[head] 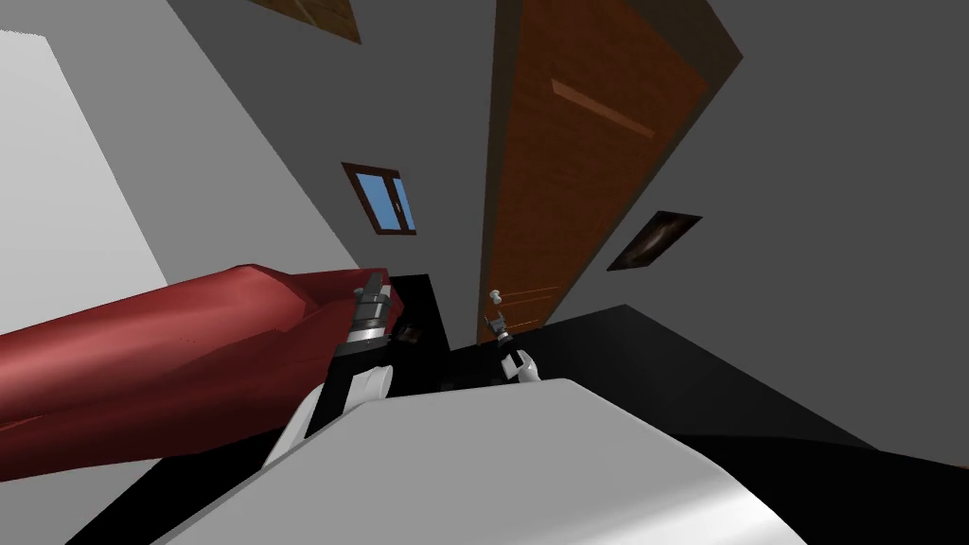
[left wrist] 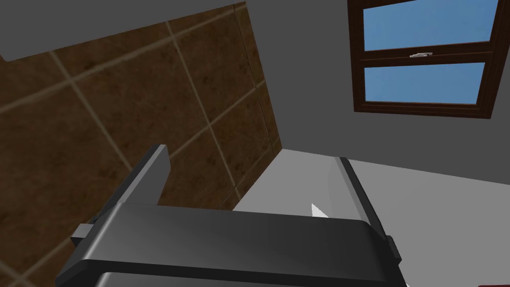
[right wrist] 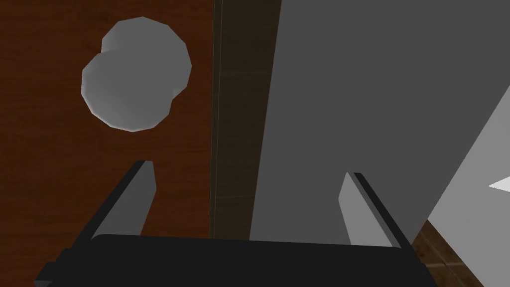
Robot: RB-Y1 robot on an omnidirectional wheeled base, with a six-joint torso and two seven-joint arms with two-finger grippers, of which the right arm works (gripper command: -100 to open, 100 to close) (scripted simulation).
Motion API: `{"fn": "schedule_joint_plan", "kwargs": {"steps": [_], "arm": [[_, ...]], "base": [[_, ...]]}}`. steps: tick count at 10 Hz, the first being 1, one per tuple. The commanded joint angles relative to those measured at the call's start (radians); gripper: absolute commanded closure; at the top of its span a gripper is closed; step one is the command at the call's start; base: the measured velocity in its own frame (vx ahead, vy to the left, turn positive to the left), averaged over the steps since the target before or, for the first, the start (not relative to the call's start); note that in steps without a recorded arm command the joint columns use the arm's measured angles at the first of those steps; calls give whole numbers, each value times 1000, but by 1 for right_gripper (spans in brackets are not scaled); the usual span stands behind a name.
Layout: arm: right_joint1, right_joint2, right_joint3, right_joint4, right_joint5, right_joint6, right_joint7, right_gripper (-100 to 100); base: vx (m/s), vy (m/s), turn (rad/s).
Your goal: Pull the door open
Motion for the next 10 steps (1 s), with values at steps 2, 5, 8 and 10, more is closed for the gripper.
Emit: {"fn": "schedule_joint_plan", "kwargs": {"steps": [2, 5, 8, 10], "arm": [[9, 22, 33, -13, -43, 11, 33, -100], [13, 42, 53, -17, -69, 16, 52, -100], [15, 53, 61, -18, -80, 18, 60, -100], [13, 51, 59, -17, -78, 18, 58, 100]], "base": [[149, -65, -95], [215, -47, -184], [188, -2, -192], [40, 14, -13]]}}
